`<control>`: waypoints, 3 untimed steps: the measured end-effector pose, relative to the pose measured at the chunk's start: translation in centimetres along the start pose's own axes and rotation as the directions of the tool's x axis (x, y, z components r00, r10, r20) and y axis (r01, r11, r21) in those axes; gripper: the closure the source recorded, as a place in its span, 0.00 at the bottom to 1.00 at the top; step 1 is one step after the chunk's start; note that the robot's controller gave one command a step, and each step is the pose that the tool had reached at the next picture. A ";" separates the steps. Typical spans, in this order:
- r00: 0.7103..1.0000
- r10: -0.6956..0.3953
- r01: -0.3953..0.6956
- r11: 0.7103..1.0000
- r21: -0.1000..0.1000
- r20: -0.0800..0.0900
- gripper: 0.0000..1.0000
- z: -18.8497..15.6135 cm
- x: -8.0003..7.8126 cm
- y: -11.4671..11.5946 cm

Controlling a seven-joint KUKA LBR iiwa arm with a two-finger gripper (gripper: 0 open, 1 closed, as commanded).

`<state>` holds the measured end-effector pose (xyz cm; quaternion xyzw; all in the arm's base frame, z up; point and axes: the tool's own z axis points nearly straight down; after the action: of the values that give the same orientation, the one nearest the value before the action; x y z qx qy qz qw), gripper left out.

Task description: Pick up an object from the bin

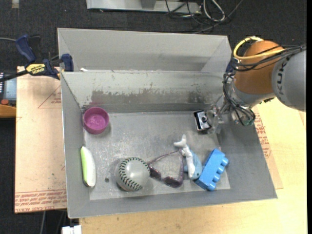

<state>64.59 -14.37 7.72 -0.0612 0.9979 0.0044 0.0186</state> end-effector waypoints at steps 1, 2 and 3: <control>1.000 0.001 -0.001 1.000 0.000 0.000 1.00 0.0 0.0 0.0; 0.961 0.278 -0.278 0.961 0.000 0.009 1.00 -0.7 3.3 3.5; 0.969 0.248 -0.248 0.969 -0.002 0.013 1.00 0.2 1.0 0.7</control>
Offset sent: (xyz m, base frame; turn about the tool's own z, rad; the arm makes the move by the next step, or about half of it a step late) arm -0.0405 0.0301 0.0026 0.2866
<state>63.47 -13.76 7.49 0.0640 0.9976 0.0071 0.0244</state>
